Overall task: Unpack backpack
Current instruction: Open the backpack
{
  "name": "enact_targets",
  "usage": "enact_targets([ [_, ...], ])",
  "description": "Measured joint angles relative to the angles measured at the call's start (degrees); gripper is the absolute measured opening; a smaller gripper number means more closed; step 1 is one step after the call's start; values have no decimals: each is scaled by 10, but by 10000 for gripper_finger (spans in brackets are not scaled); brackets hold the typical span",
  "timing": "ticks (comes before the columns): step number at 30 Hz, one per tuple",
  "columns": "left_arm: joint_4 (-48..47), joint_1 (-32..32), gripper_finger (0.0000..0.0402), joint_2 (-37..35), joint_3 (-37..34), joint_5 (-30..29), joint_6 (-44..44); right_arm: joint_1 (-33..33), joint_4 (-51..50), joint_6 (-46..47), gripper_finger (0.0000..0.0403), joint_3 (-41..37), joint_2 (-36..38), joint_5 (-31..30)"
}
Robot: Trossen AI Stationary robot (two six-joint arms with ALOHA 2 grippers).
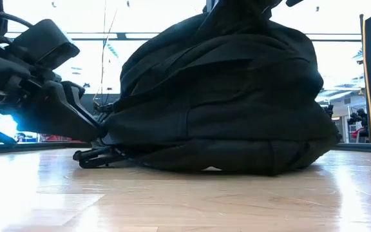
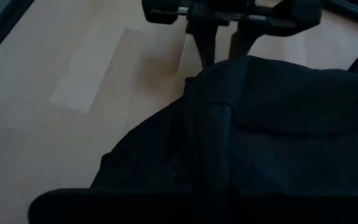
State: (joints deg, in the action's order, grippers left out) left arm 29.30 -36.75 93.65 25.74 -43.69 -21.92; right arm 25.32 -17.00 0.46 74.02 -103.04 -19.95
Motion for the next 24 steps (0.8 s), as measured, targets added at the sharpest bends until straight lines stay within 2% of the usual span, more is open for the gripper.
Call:
enact_targets([
  [5, 3, 0, 76, 0, 0, -48, 23, -1, -6, 10, 1, 0, 0, 45],
  [12, 39, 4, 76, 0, 0, -123, 80, 1, -16, 20, 1, 0, 0, 67],
  [17, 74, 6, 76, 0, 0, -148, 126, 1, -19, 24, 1, 0, 0, 69],
  [24, 101, 28, 76, 0, 0, -149, 158, 0, -15, 23, 9, 0, 0, 67],
])
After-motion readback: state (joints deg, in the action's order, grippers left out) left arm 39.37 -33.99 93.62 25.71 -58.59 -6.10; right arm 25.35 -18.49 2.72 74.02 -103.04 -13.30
